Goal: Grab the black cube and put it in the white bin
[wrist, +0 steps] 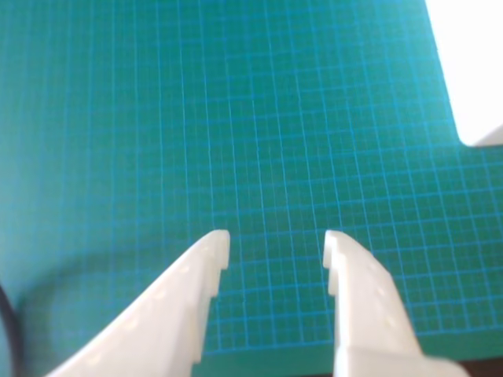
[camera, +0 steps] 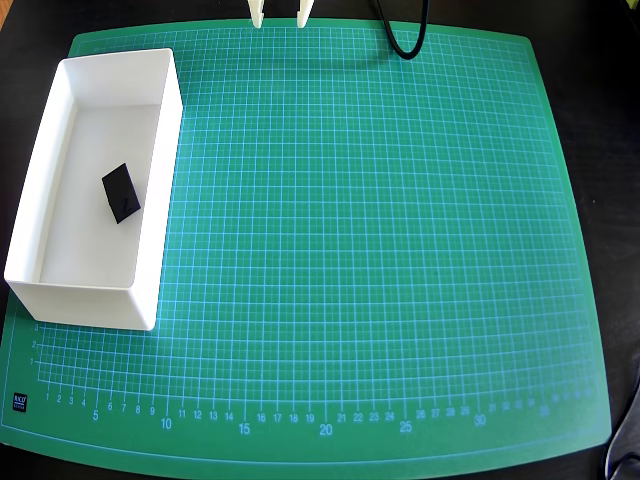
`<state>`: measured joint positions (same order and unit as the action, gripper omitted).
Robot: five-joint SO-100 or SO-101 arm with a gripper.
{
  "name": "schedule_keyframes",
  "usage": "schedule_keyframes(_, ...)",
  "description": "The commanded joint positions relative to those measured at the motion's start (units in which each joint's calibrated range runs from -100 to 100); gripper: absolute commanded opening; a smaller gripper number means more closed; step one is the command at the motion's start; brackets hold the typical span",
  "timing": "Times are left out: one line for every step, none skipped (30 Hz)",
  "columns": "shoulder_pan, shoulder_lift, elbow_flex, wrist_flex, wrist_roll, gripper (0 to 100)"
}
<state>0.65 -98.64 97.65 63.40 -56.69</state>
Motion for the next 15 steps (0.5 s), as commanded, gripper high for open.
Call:
schedule_keyframes(-0.4,-0.3,0.7,-0.5,2.1,16)
schedule_keyframes(-0.4,-0.3,1.0,-0.5,2.1,16)
schedule_keyframes(-0.4,-0.3,1.0,0.0,2.1,16)
schedule_keyframes(-0.4,-0.3,1.0,0.0,2.1,16)
schedule_keyframes(-0.4,-0.3,1.1,0.2,2.1,16)
schedule_keyframes(-0.4,-0.3,1.1,0.2,2.3,16)
schedule_keyframes(-0.4,-0.3,1.2,0.3,2.4,16)
schedule_keyframes(-0.4,-0.2,1.5,0.3,2.3,16)
schedule_keyframes(-0.4,0.1,1.8,0.3,2.1,16)
schedule_keyframes(-0.4,0.3,1.9,0.3,2.1,16)
schedule_keyframes(-0.4,0.3,1.9,0.3,2.1,14)
schedule_keyframes(-0.4,0.3,1.9,0.3,2.1,12)
schedule_keyframes(-0.4,0.3,1.9,0.3,2.1,9)
schedule_keyframes(-0.4,0.4,1.9,0.3,2.1,6)
schedule_keyframes(-0.4,0.4,1.9,0.3,2.1,2)
